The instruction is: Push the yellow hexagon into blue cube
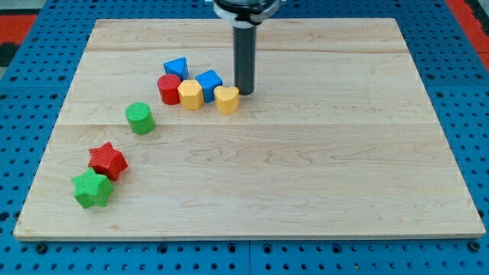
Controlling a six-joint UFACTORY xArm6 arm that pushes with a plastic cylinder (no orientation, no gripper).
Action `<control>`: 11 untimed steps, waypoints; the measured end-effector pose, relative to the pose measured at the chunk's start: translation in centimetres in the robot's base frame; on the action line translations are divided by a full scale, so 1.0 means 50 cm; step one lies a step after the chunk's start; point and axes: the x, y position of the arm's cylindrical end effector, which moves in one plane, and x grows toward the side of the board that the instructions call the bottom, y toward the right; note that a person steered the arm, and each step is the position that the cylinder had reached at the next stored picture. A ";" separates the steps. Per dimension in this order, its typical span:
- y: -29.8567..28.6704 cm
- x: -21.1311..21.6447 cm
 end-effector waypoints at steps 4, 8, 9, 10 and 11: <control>0.172 0.050; -0.079 0.175; -0.129 0.164; -0.147 0.148; -0.160 0.108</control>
